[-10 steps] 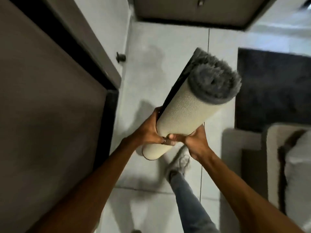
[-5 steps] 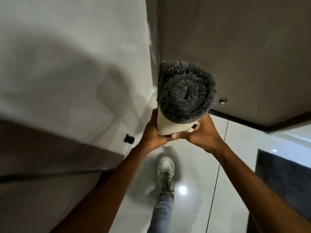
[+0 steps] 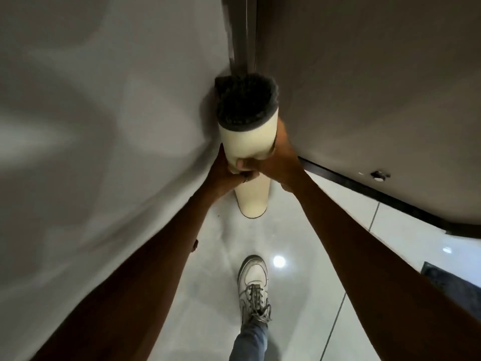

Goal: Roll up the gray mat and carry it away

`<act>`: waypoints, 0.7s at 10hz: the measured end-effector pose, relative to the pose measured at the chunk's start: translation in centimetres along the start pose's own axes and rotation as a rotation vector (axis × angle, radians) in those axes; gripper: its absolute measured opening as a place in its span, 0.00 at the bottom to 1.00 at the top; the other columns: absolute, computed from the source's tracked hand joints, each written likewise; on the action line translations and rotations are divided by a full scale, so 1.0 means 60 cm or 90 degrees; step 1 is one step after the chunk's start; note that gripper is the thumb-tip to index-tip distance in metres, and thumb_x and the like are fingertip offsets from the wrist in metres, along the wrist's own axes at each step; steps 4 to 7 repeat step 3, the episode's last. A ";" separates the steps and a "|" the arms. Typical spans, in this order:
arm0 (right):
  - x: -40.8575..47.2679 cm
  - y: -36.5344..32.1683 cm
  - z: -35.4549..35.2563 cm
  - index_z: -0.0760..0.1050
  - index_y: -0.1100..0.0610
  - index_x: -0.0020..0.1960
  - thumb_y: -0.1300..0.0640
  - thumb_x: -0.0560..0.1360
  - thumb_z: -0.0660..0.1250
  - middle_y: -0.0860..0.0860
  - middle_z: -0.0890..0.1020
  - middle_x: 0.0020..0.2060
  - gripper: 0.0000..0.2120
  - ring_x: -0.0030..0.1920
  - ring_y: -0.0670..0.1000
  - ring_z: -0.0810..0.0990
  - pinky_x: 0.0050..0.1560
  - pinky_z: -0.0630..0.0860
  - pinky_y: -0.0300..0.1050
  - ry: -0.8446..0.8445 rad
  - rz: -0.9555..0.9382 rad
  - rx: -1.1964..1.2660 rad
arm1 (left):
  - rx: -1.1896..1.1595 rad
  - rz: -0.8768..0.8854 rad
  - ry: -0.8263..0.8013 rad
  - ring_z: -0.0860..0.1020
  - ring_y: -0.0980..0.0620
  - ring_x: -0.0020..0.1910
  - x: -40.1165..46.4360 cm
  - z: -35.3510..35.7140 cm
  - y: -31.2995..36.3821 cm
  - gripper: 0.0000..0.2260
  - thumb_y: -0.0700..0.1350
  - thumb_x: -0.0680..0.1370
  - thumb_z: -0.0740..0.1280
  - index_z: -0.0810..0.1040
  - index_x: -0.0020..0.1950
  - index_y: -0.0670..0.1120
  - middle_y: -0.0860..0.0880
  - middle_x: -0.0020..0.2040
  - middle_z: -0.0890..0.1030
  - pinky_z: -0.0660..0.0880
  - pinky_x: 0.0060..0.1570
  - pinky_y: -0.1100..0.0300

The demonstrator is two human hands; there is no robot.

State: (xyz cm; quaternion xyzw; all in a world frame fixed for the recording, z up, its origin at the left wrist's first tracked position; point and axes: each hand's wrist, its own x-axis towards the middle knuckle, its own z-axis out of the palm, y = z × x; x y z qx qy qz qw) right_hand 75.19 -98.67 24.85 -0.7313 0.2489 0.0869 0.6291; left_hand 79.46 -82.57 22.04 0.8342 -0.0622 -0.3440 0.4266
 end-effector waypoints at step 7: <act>-0.031 -0.036 0.013 0.45 0.52 0.85 0.52 0.59 0.89 0.54 0.62 0.82 0.69 0.80 0.60 0.63 0.77 0.69 0.59 0.137 0.025 -0.031 | 0.039 -0.003 0.117 0.75 0.45 0.71 -0.017 -0.015 0.034 0.42 0.51 0.65 0.84 0.72 0.75 0.46 0.46 0.71 0.79 0.73 0.69 0.56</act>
